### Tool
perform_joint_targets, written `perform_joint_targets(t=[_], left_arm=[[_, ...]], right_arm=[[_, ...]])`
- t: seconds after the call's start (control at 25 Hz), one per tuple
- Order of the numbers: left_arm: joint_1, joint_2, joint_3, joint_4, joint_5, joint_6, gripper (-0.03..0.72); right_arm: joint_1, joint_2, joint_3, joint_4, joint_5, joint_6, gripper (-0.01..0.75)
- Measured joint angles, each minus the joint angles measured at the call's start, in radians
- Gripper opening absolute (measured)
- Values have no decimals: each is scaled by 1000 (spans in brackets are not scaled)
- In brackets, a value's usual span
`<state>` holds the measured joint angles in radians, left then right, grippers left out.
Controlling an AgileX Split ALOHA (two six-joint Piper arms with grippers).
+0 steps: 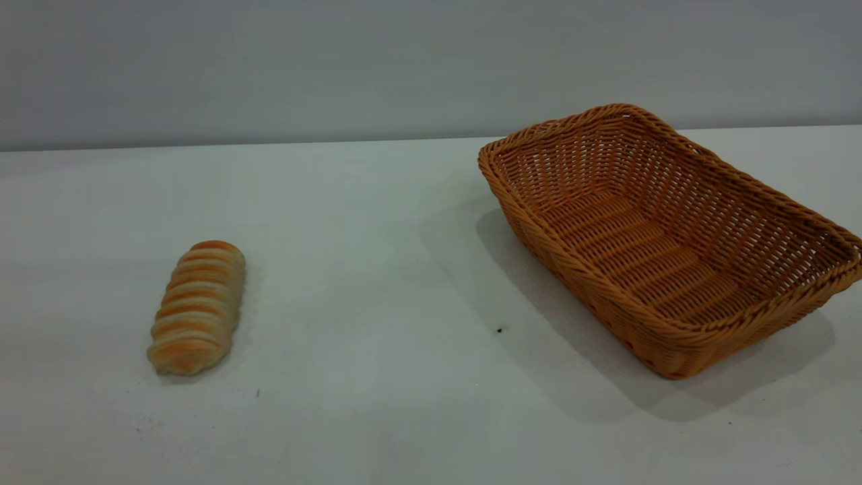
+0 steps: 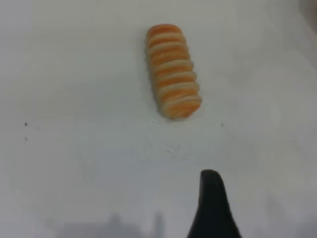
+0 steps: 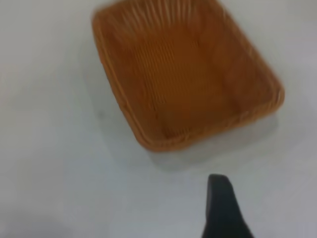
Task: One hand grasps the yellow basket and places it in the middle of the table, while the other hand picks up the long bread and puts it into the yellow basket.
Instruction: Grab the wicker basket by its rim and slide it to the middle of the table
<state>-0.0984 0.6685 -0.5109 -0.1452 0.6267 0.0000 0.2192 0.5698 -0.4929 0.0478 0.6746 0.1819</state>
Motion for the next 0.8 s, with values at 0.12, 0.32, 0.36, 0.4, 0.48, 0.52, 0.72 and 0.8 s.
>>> perform_joint_targets(t=[0.12, 0.32, 0.36, 0.4, 0.48, 0.52, 0.72, 0.8], left_arm=[[0, 106, -37, 0, -28, 42, 571], [0, 209, -81, 0, -41, 63, 571], [0, 214, -86, -1, -41, 63, 571], [0, 215, -88, -2, -42, 63, 571], [0, 215, -88, -3, -41, 64, 571], [0, 215, -88, -3, -40, 64, 571], [0, 215, -88, -4, -29, 66, 571], [0, 215, -88, -6, -26, 66, 571]], right_arm=[[0, 193, -1, 0, -89, 37, 508], [0, 472, -70, 0, -165, 108, 508], [0, 521, -94, 0, -171, 127, 508], [0, 568, -120, 0, -176, 142, 508], [0, 650, -171, 0, -177, 188, 508], [0, 680, -195, 0, -177, 207, 508], [0, 814, -279, 0, -160, 299, 508], [0, 857, -299, -1, -153, 338, 508]])
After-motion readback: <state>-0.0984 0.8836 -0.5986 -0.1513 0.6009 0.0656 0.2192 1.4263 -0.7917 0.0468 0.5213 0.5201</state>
